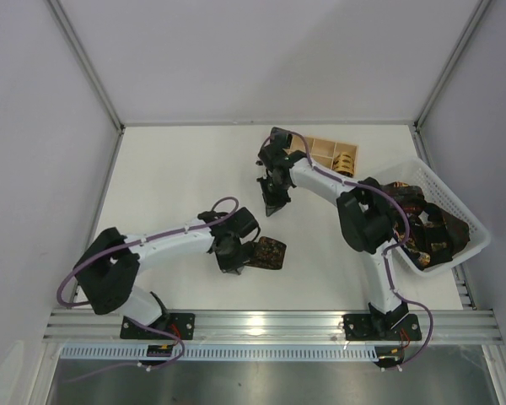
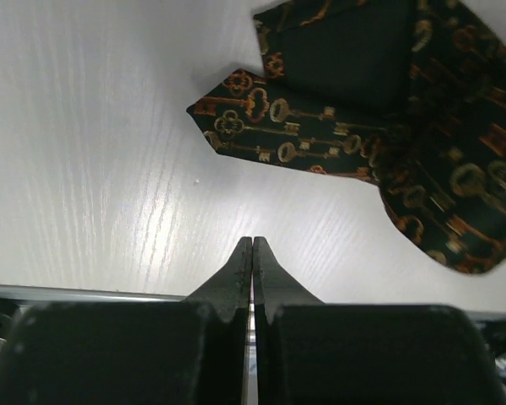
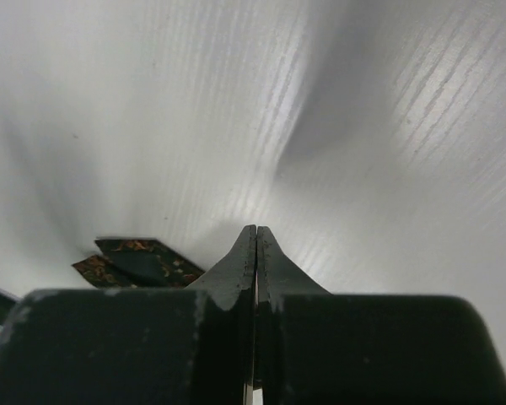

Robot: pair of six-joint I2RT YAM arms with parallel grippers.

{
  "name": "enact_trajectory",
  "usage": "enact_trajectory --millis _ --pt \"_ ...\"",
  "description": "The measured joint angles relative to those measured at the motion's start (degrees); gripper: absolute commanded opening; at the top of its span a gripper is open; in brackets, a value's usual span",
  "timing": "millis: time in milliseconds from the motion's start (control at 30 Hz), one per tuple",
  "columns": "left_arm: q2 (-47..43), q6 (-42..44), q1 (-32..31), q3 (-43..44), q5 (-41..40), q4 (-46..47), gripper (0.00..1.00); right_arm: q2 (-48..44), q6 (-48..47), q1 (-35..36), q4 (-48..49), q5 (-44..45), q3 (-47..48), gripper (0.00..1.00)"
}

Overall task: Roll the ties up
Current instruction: Roll the tie

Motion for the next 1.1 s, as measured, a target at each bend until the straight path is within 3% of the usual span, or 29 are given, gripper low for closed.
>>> enact_trajectory --millis 233,433,1100 --pt "8.33 -10.05 -2.69 1.09 -2.97 0.15 0.0 0.0 -5.6 1.68 0.98 4.48 -2.56 0.0" --pt "9.75 -13.64 -2.78 1.86 -4.39 0.35 0.01 -0.76 -7.85 5.09 2.95 3.91 -7.23 0.0" --pt "13.09 -9.46 0.85 6.91 -7.67 0.22 0.0 -3.67 -9.05 9.38 4.37 -5.22 -13.11 0.0"
